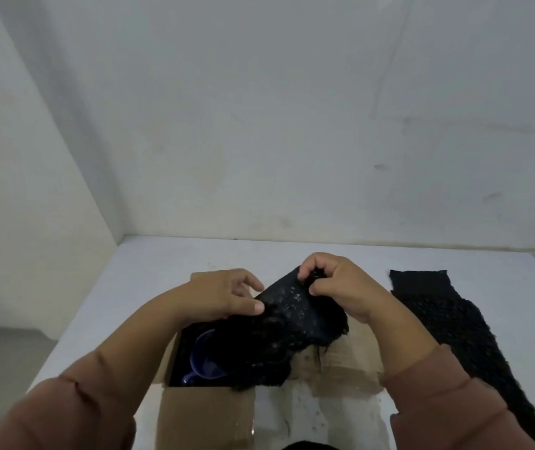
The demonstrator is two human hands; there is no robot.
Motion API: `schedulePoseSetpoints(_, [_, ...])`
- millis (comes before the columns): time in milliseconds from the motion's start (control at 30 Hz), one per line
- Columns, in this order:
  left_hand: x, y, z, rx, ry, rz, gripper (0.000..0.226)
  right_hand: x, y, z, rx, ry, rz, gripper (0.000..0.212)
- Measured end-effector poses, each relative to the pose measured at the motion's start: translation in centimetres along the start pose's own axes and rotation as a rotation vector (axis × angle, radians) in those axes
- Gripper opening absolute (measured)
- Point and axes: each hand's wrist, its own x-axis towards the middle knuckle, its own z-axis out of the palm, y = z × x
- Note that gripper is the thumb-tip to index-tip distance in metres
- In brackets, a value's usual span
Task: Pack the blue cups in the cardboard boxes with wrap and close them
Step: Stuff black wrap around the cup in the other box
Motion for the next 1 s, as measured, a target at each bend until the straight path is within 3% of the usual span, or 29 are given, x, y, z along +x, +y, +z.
schedulePoseSetpoints(100, [-0.3, 0.1, -0.3, -0.177, 0.052, 0.067, 0.008, 1.2, -1.1, 1.7, 0.168, 0.177, -0.052, 0.045])
schedulePoseSetpoints(167, [-0.4, -0.2, -0.6, -0.356, 0.172, 0.084, 0.005, 1.4, -1.0, 2.5, 0.361, 0.283, 0.049, 0.053])
schedulePoseSetpoints(233, [-0.6, -0.7, -0.8, -0.523, 0.233, 0.078, 0.004, 1.2, -0.5, 3.8, 0.460, 0.144, 0.167, 0.063])
schedulePoseSetpoints(300, [-0.7, -1.1, -0.8, -0.622, 0.228, 0.058, 0.004, 0.8, 0.0, 5.6, 0.493, -0.032, 0.196, 0.050])
schedulePoseSetpoints(367, [-1.0, -1.6, -0.7, -0.649, 0.200, 0.052, 0.007, 0.9, 0.0, 7.1, 0.533, -0.001, 0.139, 0.028])
schedulePoseSetpoints(533, [-1.7, -2.5, -0.8, -0.762, 0.197, 0.100, 0.014, 2.1, -0.4, 7.7, 0.531, 0.121, 0.043, 0.048])
schedulePoseSetpoints(633, [-1.9, -3.1, -1.3, -0.770, 0.200, 0.123, 0.025, 2.4, -0.6, 7.5, 0.486, 0.106, 0.073, 0.039])
schedulePoseSetpoints(767, [-2.1, -3.7, -1.7, -0.895, 0.061, 0.123, 0.028, 2.7, -0.8, 7.6, 0.360, 0.225, 0.011, 0.050])
schedulePoseSetpoints(867, [-1.9, -4.0, -1.4, -0.712, -0.013, 0.076, 0.026, 2.7, -1.2, 7.9, 0.238, 0.247, -0.022, 0.048])
schedulePoseSetpoints(1000, [-1.4, -4.3, -1.1, -0.760, 0.166, 0.027, 0.022, 2.6, -1.1, 7.4, 0.533, 0.088, 0.077, 0.029])
